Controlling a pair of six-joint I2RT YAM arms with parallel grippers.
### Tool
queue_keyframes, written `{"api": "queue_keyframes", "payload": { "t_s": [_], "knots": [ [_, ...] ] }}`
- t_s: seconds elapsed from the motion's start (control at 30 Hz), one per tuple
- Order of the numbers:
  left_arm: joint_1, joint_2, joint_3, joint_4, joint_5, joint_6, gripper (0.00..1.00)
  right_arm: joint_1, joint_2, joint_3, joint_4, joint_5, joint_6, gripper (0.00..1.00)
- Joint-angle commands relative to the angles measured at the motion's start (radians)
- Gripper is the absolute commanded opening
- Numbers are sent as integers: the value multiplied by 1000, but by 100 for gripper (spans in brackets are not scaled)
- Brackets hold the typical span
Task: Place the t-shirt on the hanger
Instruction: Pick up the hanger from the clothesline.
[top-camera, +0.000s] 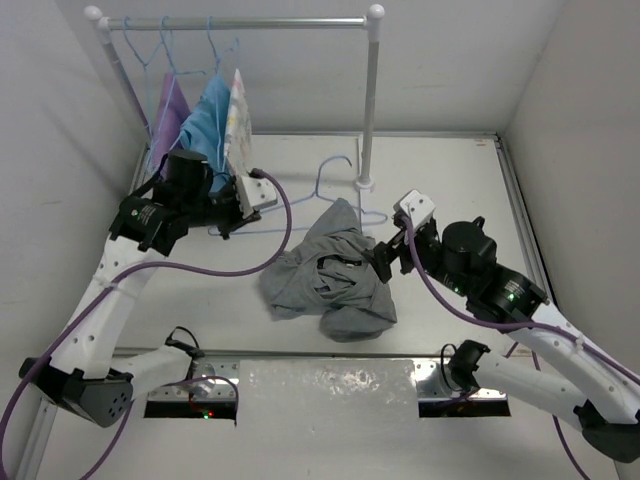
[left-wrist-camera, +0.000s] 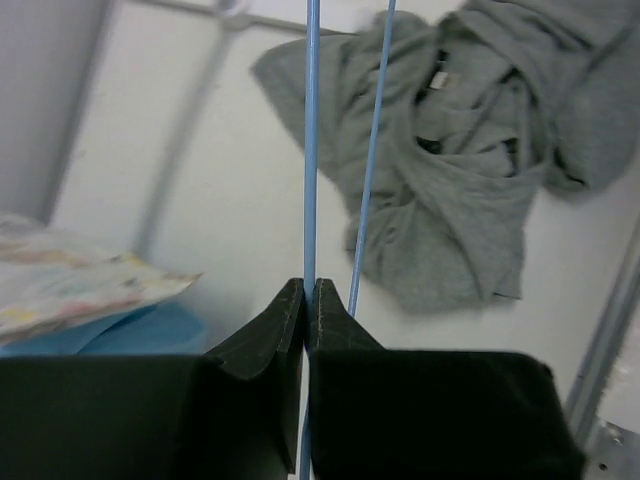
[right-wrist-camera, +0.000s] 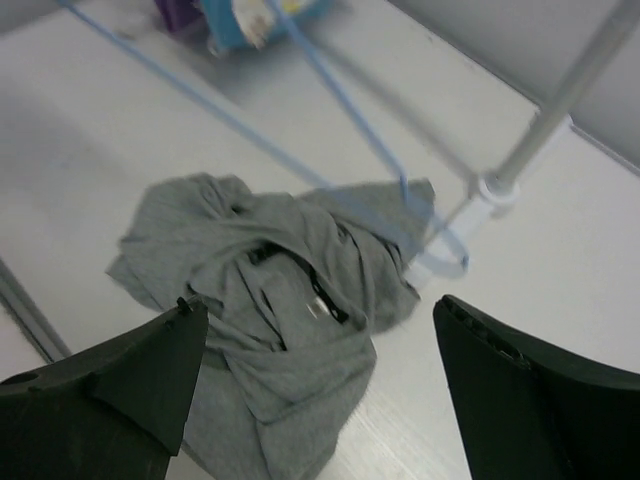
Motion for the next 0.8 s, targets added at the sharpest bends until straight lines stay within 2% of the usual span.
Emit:
{"api": "queue_keyframes", "payload": {
  "t_s": [0.0,0.1,0.33,0.4,0.53,0.67,0.77],
  "knots": [
    [2,14,-43,-30,237,95,0,-4,52,50,131,-177,-26,89],
    [-3,24,-73,-32,336,142,0,-3,98,55,239,-252,-8,86],
    [-7,27,-117,-20,456,199,0,-4,181,59,358,-312,101,79],
    [-7,21,-129,-36,504,233,0,-4,183,35,407,-318,127,80],
    [-7,19,-155,-23,523,240,0,-4,187,9,497,-361,173,76],
    [-9,18,-157,-14,531,236,0,-4,210,4,500,-381,192,62],
    [-7,10,-152,-4,543,230,0,-4,220,-11,498,-375,192,61]
  ]
}}
